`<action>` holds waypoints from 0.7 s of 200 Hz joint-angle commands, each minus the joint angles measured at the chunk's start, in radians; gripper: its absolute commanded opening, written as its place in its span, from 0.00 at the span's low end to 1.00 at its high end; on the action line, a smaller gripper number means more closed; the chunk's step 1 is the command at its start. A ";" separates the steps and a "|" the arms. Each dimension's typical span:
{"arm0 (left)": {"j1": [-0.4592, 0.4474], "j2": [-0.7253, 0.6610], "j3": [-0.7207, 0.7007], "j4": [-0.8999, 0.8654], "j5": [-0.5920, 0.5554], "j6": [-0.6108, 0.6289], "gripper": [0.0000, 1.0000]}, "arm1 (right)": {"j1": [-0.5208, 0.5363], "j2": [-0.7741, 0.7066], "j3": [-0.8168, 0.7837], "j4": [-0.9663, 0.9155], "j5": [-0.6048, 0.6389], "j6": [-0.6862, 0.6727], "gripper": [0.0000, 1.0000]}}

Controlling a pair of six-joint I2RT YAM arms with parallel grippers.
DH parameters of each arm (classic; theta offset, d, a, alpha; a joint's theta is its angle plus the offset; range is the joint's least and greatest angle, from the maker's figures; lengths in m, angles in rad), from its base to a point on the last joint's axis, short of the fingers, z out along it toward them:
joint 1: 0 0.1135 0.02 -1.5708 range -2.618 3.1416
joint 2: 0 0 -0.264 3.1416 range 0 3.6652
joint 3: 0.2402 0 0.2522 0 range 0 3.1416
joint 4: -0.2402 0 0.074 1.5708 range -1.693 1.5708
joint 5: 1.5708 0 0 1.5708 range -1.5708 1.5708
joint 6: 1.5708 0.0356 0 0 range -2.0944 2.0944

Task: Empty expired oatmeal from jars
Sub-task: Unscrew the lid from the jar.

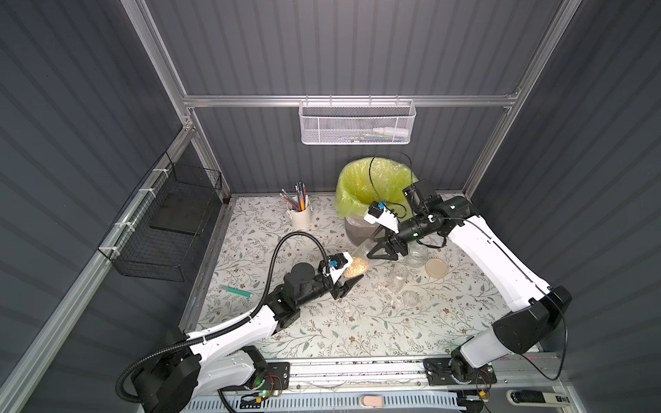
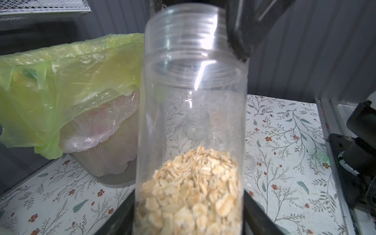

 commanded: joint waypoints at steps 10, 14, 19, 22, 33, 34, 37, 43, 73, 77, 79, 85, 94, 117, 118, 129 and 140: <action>0.022 -0.011 0.056 -0.001 -0.024 -0.010 0.08 | -0.017 -0.043 -0.031 0.022 0.051 0.019 0.67; 0.022 -0.009 0.056 -0.002 -0.024 -0.009 0.08 | -0.017 -0.046 -0.034 0.025 0.050 0.018 0.68; 0.022 -0.007 0.057 -0.003 -0.025 -0.009 0.08 | -0.017 -0.050 -0.037 0.032 0.050 0.021 0.69; 0.022 -0.008 0.057 -0.004 -0.024 -0.008 0.08 | -0.017 -0.053 -0.041 0.035 0.049 0.021 0.70; 0.022 -0.007 0.056 -0.004 -0.027 -0.007 0.08 | -0.018 -0.065 -0.053 0.051 0.046 0.025 0.73; 0.022 -0.006 0.056 -0.003 -0.026 -0.007 0.08 | -0.017 -0.066 -0.054 0.053 0.047 0.025 0.73; 0.023 -0.006 0.056 -0.002 -0.026 -0.007 0.07 | -0.017 -0.068 -0.057 0.055 0.045 0.026 0.74; 0.022 -0.005 0.056 -0.002 -0.025 -0.007 0.07 | -0.017 -0.072 -0.063 0.061 0.045 0.027 0.75; 0.022 -0.007 0.057 0.004 -0.022 -0.010 0.07 | -0.017 -0.077 -0.075 0.060 0.033 0.026 0.77; 0.022 -0.008 0.057 0.005 -0.022 -0.010 0.07 | -0.018 -0.077 -0.075 0.060 0.033 0.027 0.78; 0.022 -0.007 0.057 0.005 -0.022 -0.009 0.07 | -0.017 -0.076 -0.074 0.060 0.033 0.029 0.78; 0.023 -0.007 0.059 0.005 -0.022 -0.009 0.07 | -0.017 -0.076 -0.074 0.060 0.032 0.033 0.79; 0.022 -0.005 0.059 0.006 -0.023 -0.006 0.07 | -0.017 -0.080 -0.077 0.061 0.032 0.031 0.79; 0.022 -0.008 0.059 0.007 -0.028 -0.001 0.07 | -0.023 -0.108 -0.098 0.087 0.034 0.050 0.81; 0.022 -0.009 0.059 0.007 -0.029 -0.001 0.07 | -0.024 -0.111 -0.100 0.089 0.035 0.052 0.81; 0.022 -0.012 0.060 0.007 -0.030 0.003 0.07 | -0.028 -0.136 -0.120 0.117 0.057 0.076 0.82; 0.022 -0.015 0.066 -0.003 -0.034 0.010 0.07 | -0.034 -0.163 -0.143 0.144 0.063 0.099 0.83</action>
